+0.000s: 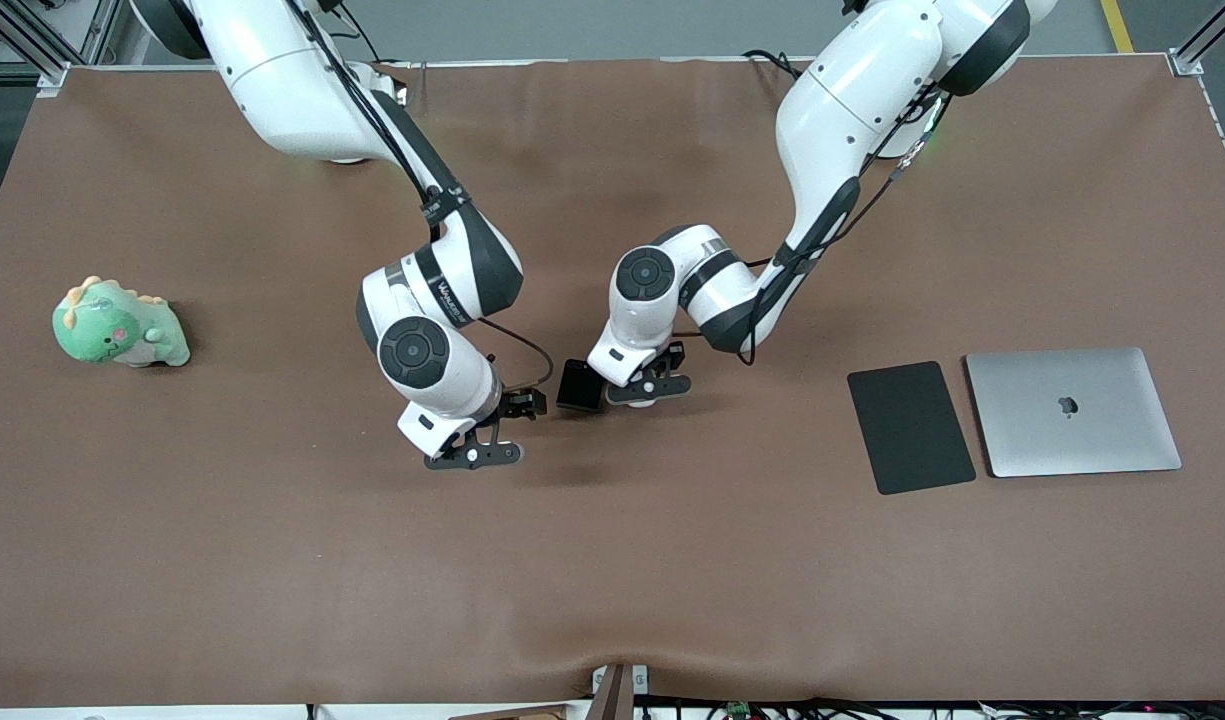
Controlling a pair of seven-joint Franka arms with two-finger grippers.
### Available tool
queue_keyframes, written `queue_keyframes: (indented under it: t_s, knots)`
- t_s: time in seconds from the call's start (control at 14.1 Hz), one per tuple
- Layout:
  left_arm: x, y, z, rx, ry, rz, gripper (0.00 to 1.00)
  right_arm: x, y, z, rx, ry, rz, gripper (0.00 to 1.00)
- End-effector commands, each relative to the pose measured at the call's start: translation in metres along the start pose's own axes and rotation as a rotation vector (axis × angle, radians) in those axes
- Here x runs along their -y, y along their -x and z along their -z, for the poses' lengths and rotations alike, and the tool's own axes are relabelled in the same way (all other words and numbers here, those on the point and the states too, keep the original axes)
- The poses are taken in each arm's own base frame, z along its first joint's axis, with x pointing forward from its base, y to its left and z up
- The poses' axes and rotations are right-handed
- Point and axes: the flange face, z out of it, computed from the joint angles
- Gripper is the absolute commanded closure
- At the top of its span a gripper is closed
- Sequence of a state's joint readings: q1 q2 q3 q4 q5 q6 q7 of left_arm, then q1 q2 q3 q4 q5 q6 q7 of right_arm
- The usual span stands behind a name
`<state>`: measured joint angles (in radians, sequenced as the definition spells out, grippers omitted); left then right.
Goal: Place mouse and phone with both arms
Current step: 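Grasp the white mouse with the left gripper while the right gripper reaches the phone, then lift the mouse with the left gripper while the right gripper grasps the phone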
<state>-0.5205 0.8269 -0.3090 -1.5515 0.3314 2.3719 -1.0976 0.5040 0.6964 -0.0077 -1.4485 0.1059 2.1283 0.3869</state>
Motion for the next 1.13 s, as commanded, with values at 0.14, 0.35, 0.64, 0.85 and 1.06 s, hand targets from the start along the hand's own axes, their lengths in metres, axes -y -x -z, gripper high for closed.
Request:
queue_keyframes:
  t_s: [0.14,0.35,0.64,0.85,1.06]
  knots:
    - [0.005,-0.023,0.026,-0.067,0.007,0.013,0.50,0.040,0.016,-0.021,-0.006,0.022,-0.095,0.00]
    - [0.020,-0.041,0.057,-0.082,-0.018,0.006,0.50,0.046,0.019,-0.033,0.008,0.025,-0.143,0.00]
    - [0.061,-0.078,0.098,-0.094,-0.045,-0.003,0.50,0.072,0.030,-0.053,-0.002,0.035,-0.137,0.00]
    - [0.097,-0.095,0.119,-0.094,-0.041,0.010,0.49,0.093,0.036,-0.063,-0.015,0.048,-0.154,0.00]
    - [0.128,-0.111,0.133,-0.077,-0.072,0.006,0.50,0.104,0.040,-0.071,-0.032,0.072,-0.127,0.00]
